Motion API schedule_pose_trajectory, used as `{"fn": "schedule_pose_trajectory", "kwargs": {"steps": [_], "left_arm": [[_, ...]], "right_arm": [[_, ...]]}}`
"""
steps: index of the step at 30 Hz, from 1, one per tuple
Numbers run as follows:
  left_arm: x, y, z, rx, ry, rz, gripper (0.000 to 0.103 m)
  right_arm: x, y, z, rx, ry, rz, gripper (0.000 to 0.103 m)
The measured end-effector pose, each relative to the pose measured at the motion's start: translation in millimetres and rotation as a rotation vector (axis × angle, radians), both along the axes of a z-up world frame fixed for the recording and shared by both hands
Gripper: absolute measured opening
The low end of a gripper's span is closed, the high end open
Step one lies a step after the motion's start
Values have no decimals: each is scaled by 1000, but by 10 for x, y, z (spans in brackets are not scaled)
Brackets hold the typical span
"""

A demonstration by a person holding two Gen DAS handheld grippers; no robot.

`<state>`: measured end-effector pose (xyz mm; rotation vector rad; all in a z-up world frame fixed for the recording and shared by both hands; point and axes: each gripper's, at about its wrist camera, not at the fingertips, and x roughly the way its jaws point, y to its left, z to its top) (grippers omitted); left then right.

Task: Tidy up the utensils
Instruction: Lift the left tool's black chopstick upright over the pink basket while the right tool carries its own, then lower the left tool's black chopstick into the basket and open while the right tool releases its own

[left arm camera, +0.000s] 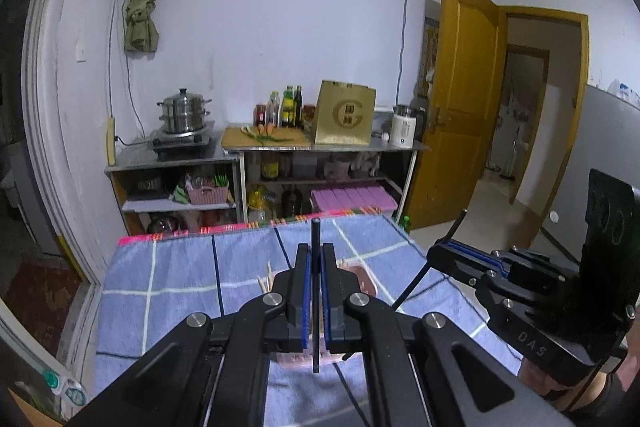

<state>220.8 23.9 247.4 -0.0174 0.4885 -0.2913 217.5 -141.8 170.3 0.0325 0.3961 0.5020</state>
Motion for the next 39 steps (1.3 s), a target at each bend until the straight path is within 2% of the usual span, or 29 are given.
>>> {"fn": "schedule_pose_trajectory", "kwargs": {"steps": [5,10,18,28,34,39], "left_arm": [[166,19,160,-1,-31,15,4],[422,48,116,-5,-24,30,4],[816,49,-311,-9,29,23,4],[1022,31,-893,9,113,25,4],[1049,20,-1078,21,132,27,4],[1016,24,-1083,20,118,35,4]], "right_arm": [[142,27,134,33,-27,-9,4],[307,93,102,38,-28,-10,4],[581,183,-227,16,24,-12,4],[772,212,-604,-4,104,-11,4],[824,234,-775,-22,145,-13,4],[849,213,-842,-21,168,-13,5]]}}
